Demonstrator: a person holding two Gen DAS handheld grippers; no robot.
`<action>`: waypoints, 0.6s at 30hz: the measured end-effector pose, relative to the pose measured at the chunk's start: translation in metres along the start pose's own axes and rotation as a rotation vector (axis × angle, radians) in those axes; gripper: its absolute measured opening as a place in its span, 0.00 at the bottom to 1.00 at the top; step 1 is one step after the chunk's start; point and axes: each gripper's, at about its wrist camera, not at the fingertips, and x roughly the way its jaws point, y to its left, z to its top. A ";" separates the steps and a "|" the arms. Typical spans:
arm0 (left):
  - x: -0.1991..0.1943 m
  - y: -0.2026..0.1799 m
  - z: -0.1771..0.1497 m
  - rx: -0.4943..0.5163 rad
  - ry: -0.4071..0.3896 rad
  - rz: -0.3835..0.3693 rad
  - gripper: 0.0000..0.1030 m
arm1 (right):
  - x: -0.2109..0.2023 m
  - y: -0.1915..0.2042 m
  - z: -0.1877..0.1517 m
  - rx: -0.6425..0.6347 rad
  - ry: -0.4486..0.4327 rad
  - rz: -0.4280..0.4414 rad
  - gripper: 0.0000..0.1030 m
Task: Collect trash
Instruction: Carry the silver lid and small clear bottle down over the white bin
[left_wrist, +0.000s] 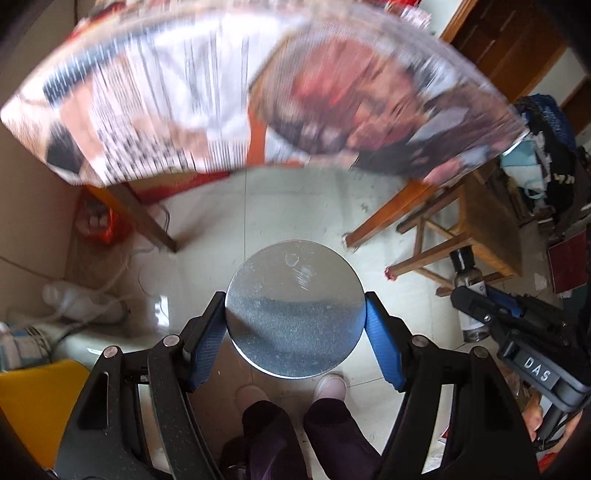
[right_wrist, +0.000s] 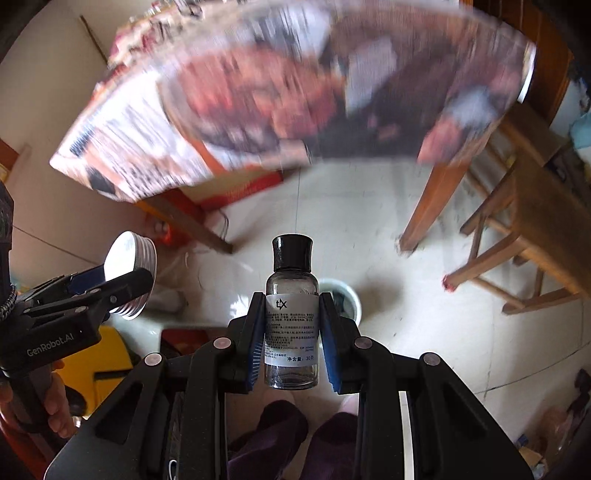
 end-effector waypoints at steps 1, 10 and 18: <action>0.017 0.003 -0.005 -0.013 0.014 -0.001 0.69 | 0.015 -0.005 -0.004 0.001 0.020 0.005 0.25; 0.133 0.024 -0.047 -0.092 0.113 0.030 0.69 | 0.125 -0.036 -0.021 -0.024 0.104 0.040 0.25; 0.197 0.034 -0.070 -0.140 0.190 -0.001 0.69 | 0.178 -0.053 -0.017 0.013 0.165 0.036 0.40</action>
